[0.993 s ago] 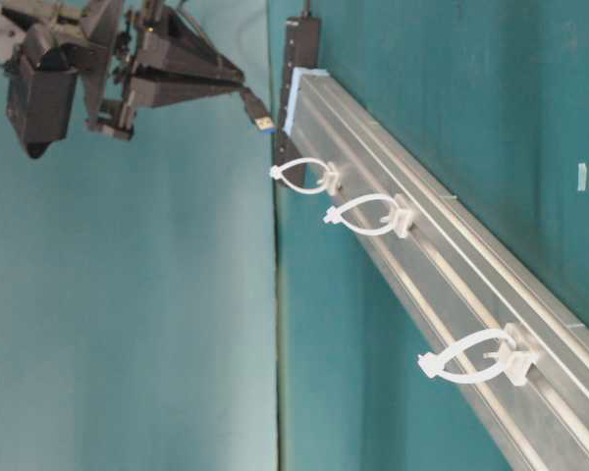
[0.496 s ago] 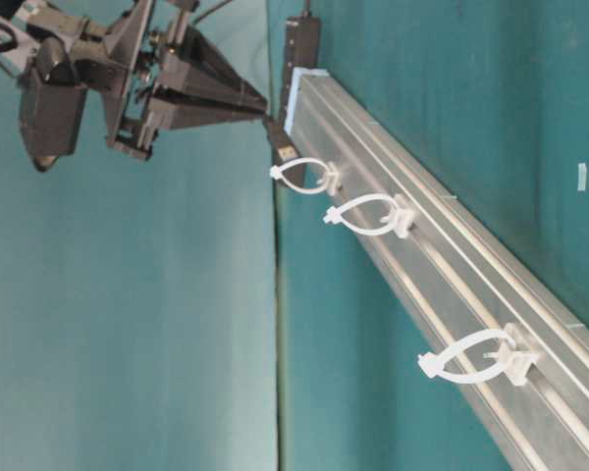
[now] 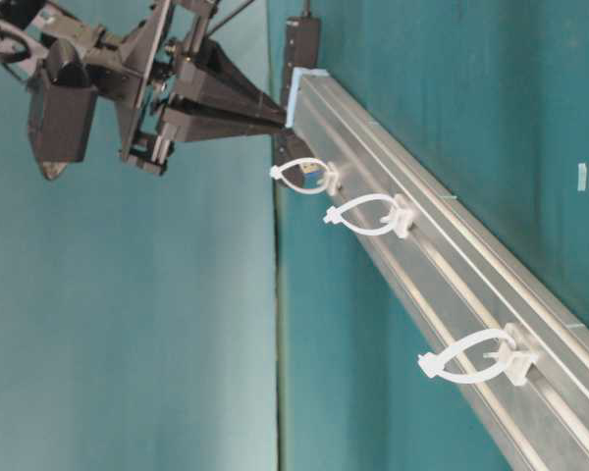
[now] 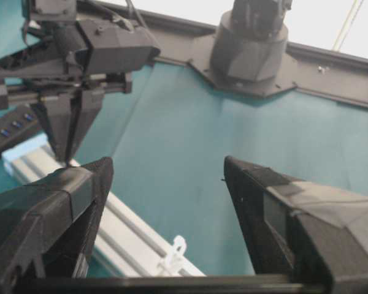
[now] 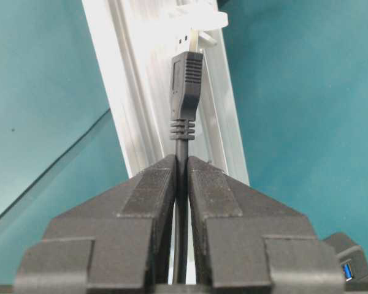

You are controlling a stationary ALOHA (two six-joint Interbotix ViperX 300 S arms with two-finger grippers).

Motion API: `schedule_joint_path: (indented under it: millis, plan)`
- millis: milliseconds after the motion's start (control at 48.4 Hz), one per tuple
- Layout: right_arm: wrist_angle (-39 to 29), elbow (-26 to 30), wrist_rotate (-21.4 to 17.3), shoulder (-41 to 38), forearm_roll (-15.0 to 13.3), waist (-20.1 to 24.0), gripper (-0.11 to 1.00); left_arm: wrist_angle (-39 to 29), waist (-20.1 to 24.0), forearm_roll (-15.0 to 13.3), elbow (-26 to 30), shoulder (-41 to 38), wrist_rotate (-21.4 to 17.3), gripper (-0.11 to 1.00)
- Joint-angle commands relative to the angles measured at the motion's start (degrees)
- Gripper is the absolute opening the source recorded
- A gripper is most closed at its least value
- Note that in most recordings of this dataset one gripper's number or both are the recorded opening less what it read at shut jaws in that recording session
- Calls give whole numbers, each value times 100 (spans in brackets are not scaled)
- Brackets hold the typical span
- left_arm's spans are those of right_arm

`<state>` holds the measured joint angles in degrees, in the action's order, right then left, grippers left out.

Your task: Pass the USB cable through three rings with both arms.

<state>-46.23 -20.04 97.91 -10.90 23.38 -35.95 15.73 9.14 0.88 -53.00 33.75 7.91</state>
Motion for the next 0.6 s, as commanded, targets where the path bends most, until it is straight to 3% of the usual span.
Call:
schedule_joint_path:
  millis: [0, 310, 579]
  plan:
    - [9, 18, 70, -9, 114, 44, 12, 44, 0, 18, 114, 18, 0, 85]
    - [26, 9, 290, -44, 686, 149, 12, 44, 9, 18, 202, -141, 0, 85]
    - [167, -9, 290, -123, 729, 290, 12, 26, 211, 9, 387, -571, 0, 84]
